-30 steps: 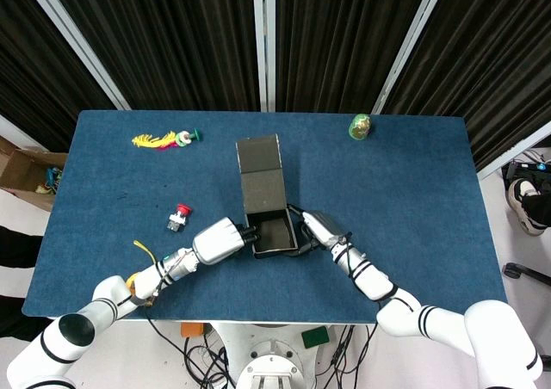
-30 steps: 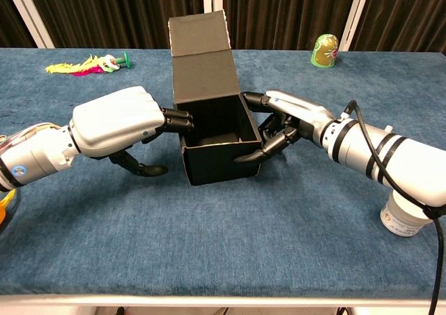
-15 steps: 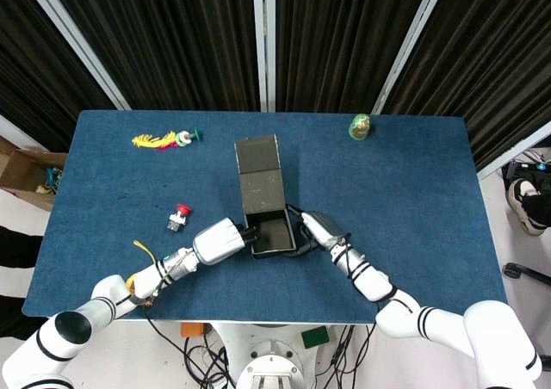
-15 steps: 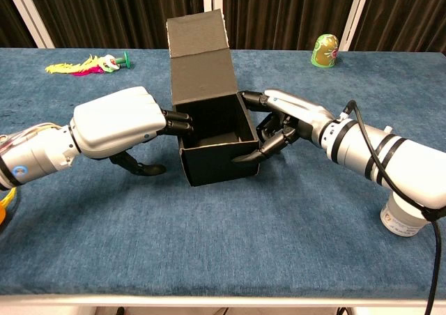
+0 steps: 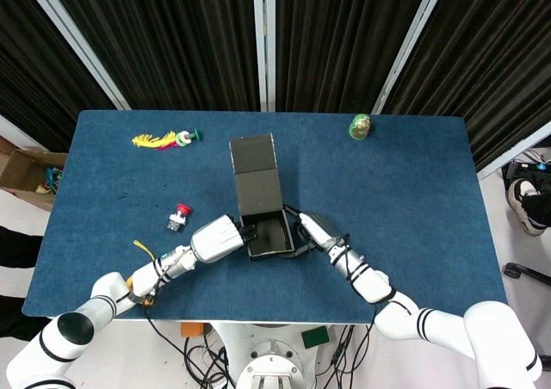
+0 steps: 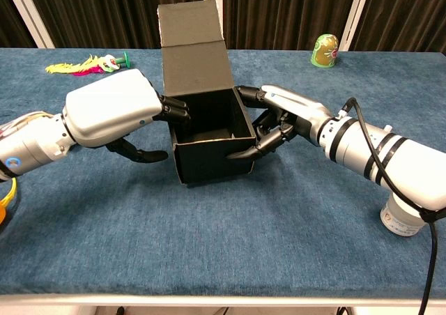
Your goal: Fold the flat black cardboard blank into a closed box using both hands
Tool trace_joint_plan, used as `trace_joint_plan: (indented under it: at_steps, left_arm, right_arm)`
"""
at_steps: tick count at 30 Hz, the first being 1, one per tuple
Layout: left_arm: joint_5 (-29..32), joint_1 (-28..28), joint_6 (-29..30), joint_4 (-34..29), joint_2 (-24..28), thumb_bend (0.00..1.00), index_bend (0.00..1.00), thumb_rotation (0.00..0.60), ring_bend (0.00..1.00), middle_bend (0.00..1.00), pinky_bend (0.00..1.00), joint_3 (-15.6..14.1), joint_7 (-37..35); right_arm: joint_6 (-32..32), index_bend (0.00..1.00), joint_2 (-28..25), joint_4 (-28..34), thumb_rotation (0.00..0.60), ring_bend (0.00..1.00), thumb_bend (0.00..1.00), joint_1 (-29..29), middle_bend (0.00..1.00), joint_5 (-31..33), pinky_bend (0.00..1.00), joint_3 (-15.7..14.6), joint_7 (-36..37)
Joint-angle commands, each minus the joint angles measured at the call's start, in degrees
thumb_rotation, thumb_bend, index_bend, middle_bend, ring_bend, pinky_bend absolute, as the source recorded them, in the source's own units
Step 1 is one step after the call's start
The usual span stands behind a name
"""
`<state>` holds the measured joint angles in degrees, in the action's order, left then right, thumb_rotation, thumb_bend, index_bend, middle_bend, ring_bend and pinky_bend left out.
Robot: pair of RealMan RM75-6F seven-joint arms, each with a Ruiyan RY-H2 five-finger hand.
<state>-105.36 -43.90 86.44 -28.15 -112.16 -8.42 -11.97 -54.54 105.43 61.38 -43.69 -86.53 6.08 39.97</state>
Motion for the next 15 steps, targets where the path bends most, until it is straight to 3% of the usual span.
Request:
trace_joint_plan:
  at_steps: [1, 7, 15]
  left_arm:
    - [0.2, 0.1, 0.7, -0.4, 0.6, 0.19, 0.49, 0.600, 0.71, 0.45, 0.95, 0.4, 0.4]
    - [0.9, 0.8, 2.5, -2.6, 3.0, 0.12, 0.34, 0.600, 0.69, 0.31, 0.95, 1.2, 1.2]
    - [2.0, 3.3, 5.7, -7.4, 7.1, 0.09, 0.31, 0.600, 0.69, 0.27, 0.95, 2.1, 3.1]
  right_arm:
    - [-0.1, 0.27, 0.0, 0.3, 0.600, 0.79, 0.46, -0.2, 0.32, 0.3, 0.76, 0.4, 0.1]
    - [1.6, 0.26, 0.6, 0.9, 0.600, 0.79, 0.46, -1.4, 0.32, 2.4, 0.76, 2.7, -0.2]
    - [5.1, 0.23, 2.7, -0.6, 0.600, 0.78, 0.45, -4.2, 0.31, 5.7, 0.76, 6.0, -1.6]
